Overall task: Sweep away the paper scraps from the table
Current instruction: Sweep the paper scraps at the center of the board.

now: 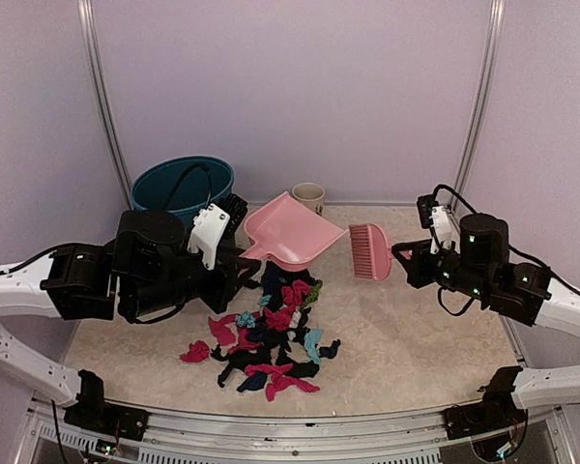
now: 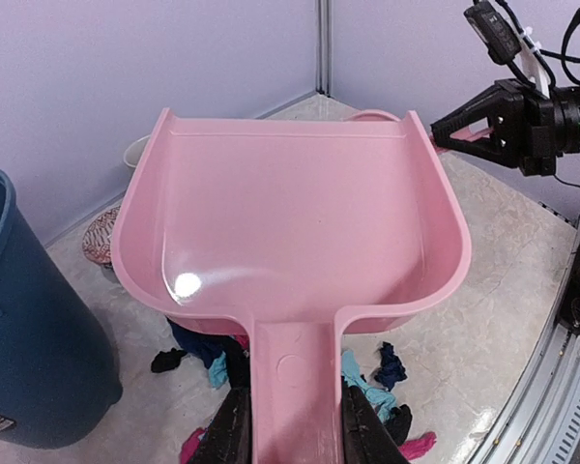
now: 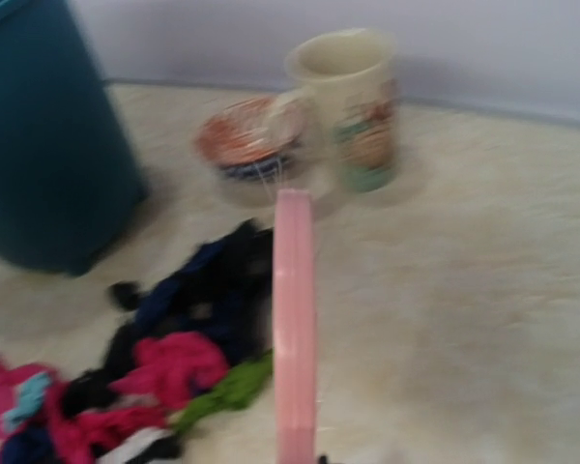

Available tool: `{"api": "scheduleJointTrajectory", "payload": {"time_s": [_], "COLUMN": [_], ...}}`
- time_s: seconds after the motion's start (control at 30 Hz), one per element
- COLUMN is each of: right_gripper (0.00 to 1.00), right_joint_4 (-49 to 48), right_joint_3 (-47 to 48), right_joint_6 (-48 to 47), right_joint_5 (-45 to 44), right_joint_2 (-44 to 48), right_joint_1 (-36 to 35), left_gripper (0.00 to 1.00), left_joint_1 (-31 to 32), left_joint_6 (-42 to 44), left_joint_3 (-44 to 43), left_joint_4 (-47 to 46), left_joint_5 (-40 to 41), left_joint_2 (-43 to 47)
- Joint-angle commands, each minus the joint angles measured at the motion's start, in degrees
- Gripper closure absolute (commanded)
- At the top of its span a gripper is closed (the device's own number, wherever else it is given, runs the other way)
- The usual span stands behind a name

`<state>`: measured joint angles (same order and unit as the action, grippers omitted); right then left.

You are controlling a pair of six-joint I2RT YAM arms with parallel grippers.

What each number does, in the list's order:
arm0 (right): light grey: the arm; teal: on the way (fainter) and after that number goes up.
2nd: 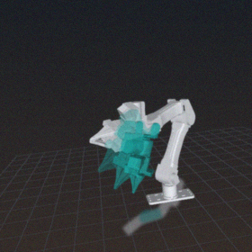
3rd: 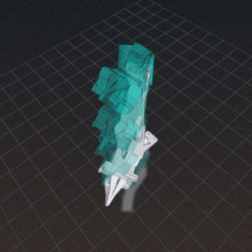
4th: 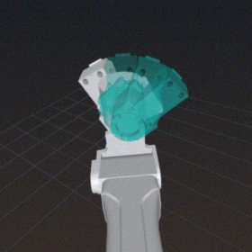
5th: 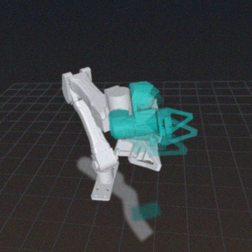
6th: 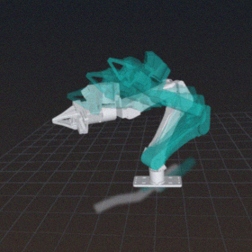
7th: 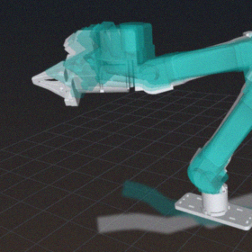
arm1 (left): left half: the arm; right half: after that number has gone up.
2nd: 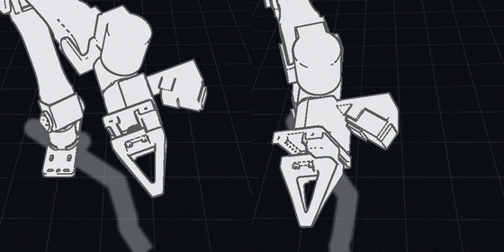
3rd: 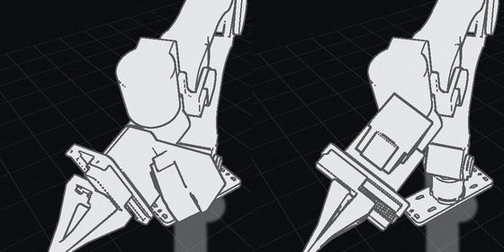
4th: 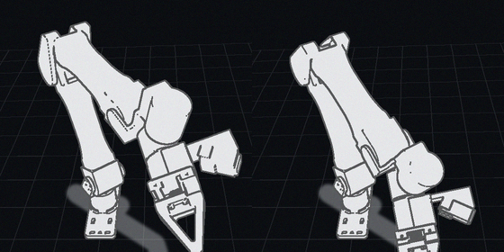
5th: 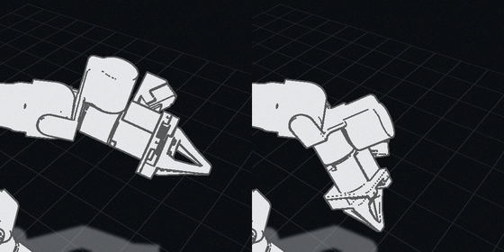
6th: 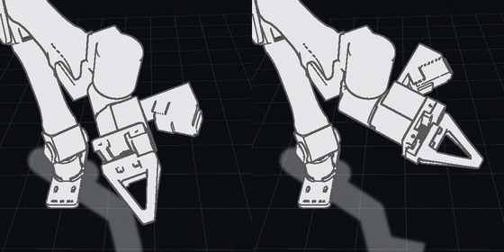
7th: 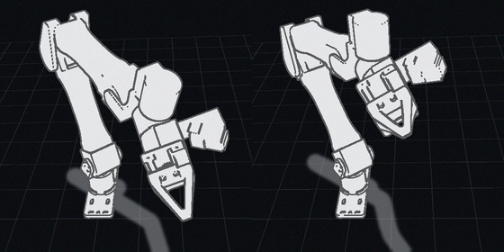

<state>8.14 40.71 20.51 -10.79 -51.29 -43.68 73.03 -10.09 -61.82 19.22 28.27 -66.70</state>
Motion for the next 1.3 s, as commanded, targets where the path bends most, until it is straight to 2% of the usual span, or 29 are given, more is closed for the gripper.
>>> {"api": "scheduleJointTrajectory", "payload": {"time_s": [0.0, 0.33, 0.53, 0.7, 1.0, 1.27], "right_gripper": [1.0, 1.0, 1.0, 1.0, 1.0, 1.0], "right_joint_4": [-6.8, -21.0, -25.6, -29.9, -26.7, -21.2], "right_joint_3": [1.6, 1.9, 7.8, 13.9, 29.8, 40.3], "right_joint_6": [4.1, 15.6, 18.5, 23.4, 29.0, 31.8], "right_joint_5": [13.0, 29.0, 30.3, 32.7, 36.5, 36.3], "right_joint_2": [-3.2, -12.6, -24.0, -36.0, -56.2, -67.7], "right_joint_1": [0.4, -4.0, -11.5, -15.7, -19.8, -21.8], "left_gripper": [1.0, 1.0, 1.0, 1.0, 1.0, 1.0], "left_joint_1": [-4.2, -11.9, -17.2, -24.0, -28.0, -28.5], "left_joint_6": [0.7, 4.9, 5.2, 3.2, 1.5, 1.5], "left_joint_3": [-4.7, -10.3, -10.6, -10.9, -9.5, -7.8], "left_joint_4": [6.6, 10.5, 9.3, 9.6, 11.1, 11.1], "left_joint_5": [-1.4, -4.7, -4.3, -4.6, 2.0, 2.7], "left_joint_2": [4.0, 6.0, 6.0, 6.7, 8.9, 10.5]}}
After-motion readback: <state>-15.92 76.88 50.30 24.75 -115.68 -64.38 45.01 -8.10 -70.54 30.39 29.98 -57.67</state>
